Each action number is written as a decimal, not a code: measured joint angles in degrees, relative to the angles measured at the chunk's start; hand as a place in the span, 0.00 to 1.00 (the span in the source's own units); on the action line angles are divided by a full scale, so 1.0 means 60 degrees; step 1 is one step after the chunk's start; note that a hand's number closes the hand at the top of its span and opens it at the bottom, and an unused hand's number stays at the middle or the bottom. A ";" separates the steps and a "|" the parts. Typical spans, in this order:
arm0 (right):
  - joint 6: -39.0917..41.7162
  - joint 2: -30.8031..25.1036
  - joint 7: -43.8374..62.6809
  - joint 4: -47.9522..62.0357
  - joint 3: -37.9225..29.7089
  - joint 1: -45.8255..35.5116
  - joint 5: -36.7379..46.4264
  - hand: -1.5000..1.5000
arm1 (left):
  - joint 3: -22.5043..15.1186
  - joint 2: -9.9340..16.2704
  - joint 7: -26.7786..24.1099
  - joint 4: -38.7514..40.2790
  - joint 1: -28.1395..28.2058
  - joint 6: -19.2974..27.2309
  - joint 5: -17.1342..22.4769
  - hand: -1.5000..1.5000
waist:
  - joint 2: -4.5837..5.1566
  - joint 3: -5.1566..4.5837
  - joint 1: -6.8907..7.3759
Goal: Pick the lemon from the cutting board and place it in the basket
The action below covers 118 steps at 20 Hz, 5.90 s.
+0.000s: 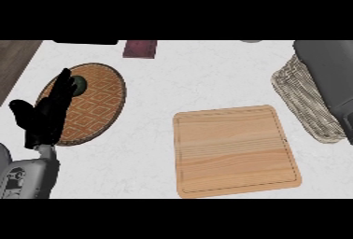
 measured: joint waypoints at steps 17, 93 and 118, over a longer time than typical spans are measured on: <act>0.0900 -0.1171 -0.1772 0.0486 -0.1305 0.1105 -0.1100 1.00 | 0.0145 0.0062 0.0012 -0.0026 0.0045 -0.0187 0.0088 0.50 | -0.0001 0.0012 -0.0031; 0.5750 -0.2536 -0.0344 0.2373 0.1381 0.2309 0.1927 0.00 | -0.0073 -0.0376 -0.0080 0.0349 -0.0496 0.0046 -0.0353 0.50 | 0.0124 0.0040 0.0237; 0.1621 -0.2857 -0.2247 -0.0730 -0.2382 0.4067 -0.1983 0.00 | 0.0373 -0.0093 0.0112 -0.0030 0.0226 -0.0009 -0.0192 0.50 | -0.0194 0.0002 -0.0495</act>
